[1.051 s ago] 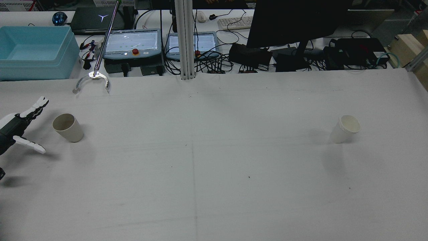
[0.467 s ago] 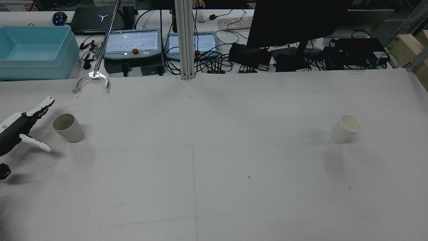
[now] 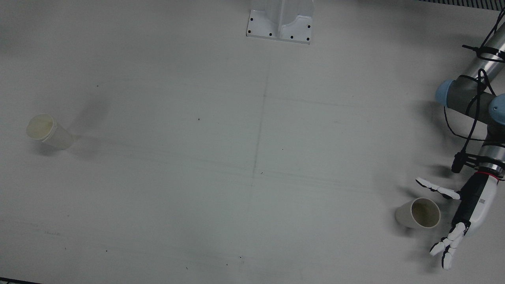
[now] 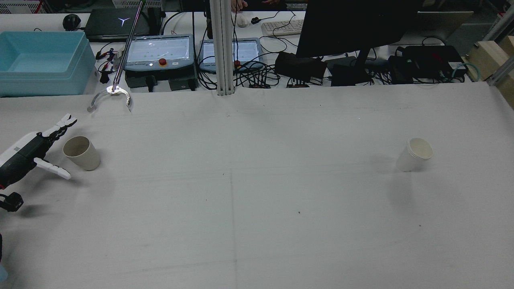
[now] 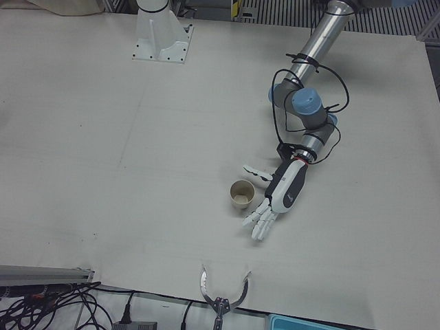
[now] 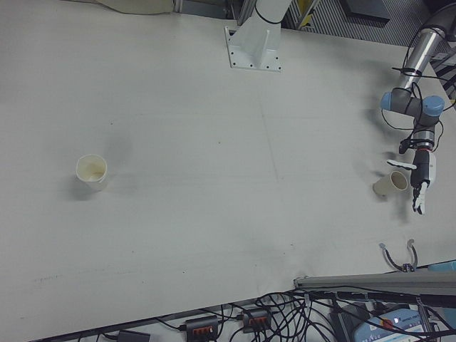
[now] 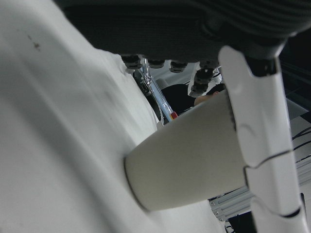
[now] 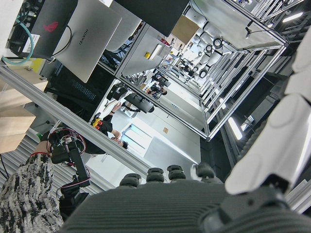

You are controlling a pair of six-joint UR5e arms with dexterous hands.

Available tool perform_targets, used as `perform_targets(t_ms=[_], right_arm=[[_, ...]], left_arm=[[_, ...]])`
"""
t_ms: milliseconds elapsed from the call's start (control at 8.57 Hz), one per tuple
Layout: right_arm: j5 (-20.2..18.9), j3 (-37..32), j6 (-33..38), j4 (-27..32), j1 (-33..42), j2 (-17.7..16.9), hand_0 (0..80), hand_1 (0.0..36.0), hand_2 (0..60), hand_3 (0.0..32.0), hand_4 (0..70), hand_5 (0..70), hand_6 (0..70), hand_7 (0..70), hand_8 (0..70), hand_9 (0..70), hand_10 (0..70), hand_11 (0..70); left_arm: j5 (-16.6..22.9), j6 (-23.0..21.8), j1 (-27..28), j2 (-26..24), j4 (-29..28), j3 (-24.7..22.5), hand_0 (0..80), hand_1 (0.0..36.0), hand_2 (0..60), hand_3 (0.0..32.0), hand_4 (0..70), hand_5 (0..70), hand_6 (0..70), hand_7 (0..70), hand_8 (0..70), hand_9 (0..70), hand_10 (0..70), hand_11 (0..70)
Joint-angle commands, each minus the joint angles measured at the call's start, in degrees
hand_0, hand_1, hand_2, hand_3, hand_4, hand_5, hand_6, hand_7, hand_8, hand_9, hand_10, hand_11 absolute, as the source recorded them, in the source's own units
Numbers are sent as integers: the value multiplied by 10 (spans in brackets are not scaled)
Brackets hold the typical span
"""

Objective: Pour water
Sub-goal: 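Close the left hand fingers around the beige cup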

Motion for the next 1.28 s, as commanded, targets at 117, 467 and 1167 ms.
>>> perform_targets(t_ms=[117,467,1167], right_arm=[[0,-8,3,2,-4,1,403,88,121,0,60,0,28,64,18,51,14,30],[0,-8,3,2,-4,1,403,86,118,0,60,0,28,63,18,51,13,29],[0,-8,3,2,-5,1,394,78,109,0,58,0,31,68,18,51,14,29]], left_arm=[[0,-36,22,-21,43,-2,570,137,0,0,175,82,8,28,0,0,15,44],[-1,-53,22,-26,55,4,576,145,0,0,173,89,8,29,0,0,17,48],[-2,-55,20,-26,61,-6,791,360,402,0,256,280,18,35,3,4,34,86]])
